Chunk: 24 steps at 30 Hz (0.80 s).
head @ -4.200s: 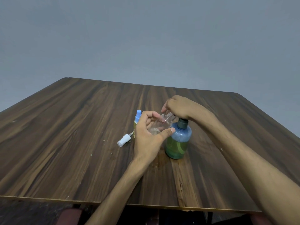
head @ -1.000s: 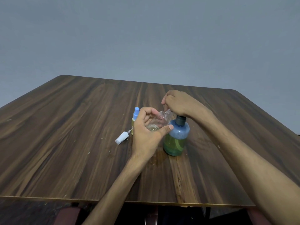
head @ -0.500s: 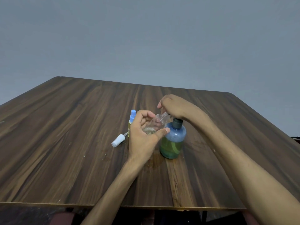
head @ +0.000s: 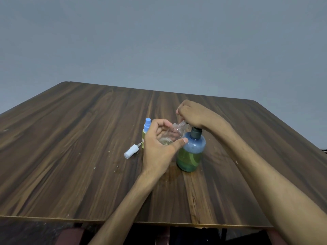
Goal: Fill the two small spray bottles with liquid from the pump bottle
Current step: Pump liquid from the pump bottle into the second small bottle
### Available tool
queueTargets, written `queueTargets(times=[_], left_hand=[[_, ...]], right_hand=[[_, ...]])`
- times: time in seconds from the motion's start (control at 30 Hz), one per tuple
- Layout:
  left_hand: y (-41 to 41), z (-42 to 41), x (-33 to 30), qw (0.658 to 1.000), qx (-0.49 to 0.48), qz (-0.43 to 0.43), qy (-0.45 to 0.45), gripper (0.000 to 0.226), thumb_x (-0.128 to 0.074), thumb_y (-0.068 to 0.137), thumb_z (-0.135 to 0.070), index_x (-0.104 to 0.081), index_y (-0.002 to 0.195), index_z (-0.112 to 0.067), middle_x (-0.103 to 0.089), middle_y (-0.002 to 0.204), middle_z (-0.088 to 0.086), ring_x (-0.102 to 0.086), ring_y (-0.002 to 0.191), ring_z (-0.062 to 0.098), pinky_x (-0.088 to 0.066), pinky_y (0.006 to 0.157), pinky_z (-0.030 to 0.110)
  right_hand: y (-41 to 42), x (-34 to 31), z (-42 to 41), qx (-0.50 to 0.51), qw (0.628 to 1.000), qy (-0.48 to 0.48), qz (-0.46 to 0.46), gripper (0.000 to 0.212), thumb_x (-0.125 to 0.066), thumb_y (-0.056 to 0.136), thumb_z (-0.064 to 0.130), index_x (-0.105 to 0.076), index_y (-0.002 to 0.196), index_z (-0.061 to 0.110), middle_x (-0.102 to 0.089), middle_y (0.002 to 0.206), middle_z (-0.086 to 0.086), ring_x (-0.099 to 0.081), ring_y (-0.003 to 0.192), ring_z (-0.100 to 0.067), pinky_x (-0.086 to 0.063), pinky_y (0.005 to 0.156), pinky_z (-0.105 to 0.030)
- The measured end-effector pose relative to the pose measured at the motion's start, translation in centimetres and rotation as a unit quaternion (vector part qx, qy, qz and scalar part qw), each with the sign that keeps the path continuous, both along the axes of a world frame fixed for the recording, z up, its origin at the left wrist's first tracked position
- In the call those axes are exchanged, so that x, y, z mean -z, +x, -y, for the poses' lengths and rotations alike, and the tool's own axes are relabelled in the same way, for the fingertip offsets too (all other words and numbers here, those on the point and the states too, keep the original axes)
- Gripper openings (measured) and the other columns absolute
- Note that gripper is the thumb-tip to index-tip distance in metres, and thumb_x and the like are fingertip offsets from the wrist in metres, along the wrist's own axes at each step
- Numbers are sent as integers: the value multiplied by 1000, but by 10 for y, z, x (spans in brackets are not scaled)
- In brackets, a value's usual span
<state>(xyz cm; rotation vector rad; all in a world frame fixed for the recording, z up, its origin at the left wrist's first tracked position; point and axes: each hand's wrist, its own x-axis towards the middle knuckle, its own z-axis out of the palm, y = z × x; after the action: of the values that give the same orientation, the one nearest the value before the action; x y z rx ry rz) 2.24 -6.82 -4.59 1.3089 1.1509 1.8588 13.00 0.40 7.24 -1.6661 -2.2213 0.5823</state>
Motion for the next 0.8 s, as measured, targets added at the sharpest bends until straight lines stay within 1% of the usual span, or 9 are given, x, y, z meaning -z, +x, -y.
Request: queueTargets(times=[0.07, 0.13, 0.2, 0.3, 0.4, 0.47, 0.6, 0.7, 0.8], left_hand=[[-1, 1, 1, 1000, -4, -2, 2, 47, -94, 70, 5, -62, 102, -9, -72, 95, 5, -74, 86, 13, -59, 81, 26], [-1, 2, 1, 1000, -1, -1, 3, 48, -94, 70, 5, -62, 102, -10, -73, 95, 4, -74, 86, 13, -59, 79, 25], [-1, 2, 0, 1000, -4, 0, 5, 48, -94, 70, 6, -62, 100, -12, -73, 95, 5, -75, 87, 14, -59, 79, 24], [-1, 1, 0, 1000, 0, 6, 0, 47, -93, 70, 6, -62, 101, -9, -73, 96, 10, -75, 87, 17, -60, 80, 27], [-1, 2, 1, 1000, 3, 7, -4, 47, -93, 70, 7, -61, 103, -5, -73, 98, 13, -75, 86, 15, -60, 80, 27], [-1, 2, 0, 1000, 2, 8, -3, 47, -93, 70, 8, -61, 102, -5, -73, 96, 10, -75, 85, 14, -60, 80, 26], [0, 1, 0, 1000, 2, 10, -6, 48, -93, 70, 7, -61, 103, -6, -74, 96, 8, -76, 87, 16, -61, 80, 29], [-1, 2, 1, 1000, 2, 6, 0, 48, -93, 70, 6, -61, 103, -8, -74, 98, 9, -76, 88, 15, -60, 80, 26], [0, 0, -1, 1000, 4, 7, -1, 48, -93, 70, 7, -61, 102, -7, -73, 96, 8, -75, 86, 13, -60, 80, 26]], right_hand=[[-1, 0, 3, 2, 1000, -2, 14, 38, -35, 97, 23, -62, 121, 8, -70, 112, -12, -64, 95, -26, -53, 91, -43], [1, -3, 5, 3, 1000, 18, 15, 35, -35, 98, 27, -59, 119, 14, -71, 108, -7, -66, 98, -29, -54, 94, -46], [1, -3, 4, 1, 1000, 30, 7, 34, -35, 95, 29, -59, 115, 15, -73, 104, -6, -67, 98, -29, -54, 95, -48], [-1, 0, 3, -1, 1000, 15, 16, 34, -36, 97, 25, -61, 116, 13, -71, 109, -9, -66, 102, -30, -53, 97, -48], [1, -3, 3, -6, 1000, 22, 16, 34, -35, 100, 27, -60, 118, 12, -72, 105, -10, -66, 95, -25, -53, 95, -48], [2, -4, 1, -7, 999, 35, 5, 32, -35, 100, 28, -58, 117, 13, -74, 104, -8, -67, 97, -25, -54, 95, -46], [-1, 1, 2, -2, 1000, 15, 18, 34, -37, 100, 24, -61, 120, 10, -70, 113, -11, -65, 103, -32, -52, 96, -46], [2, -2, 2, -2, 1000, 28, 12, 37, -36, 99, 26, -60, 121, 8, -73, 109, -11, -66, 98, -26, -54, 95, -47], [2, 1, -2, -4, 1000, 23, 6, 31, -36, 97, 26, -58, 116, 13, -72, 106, -6, -67, 98, -28, -54, 91, -43]])
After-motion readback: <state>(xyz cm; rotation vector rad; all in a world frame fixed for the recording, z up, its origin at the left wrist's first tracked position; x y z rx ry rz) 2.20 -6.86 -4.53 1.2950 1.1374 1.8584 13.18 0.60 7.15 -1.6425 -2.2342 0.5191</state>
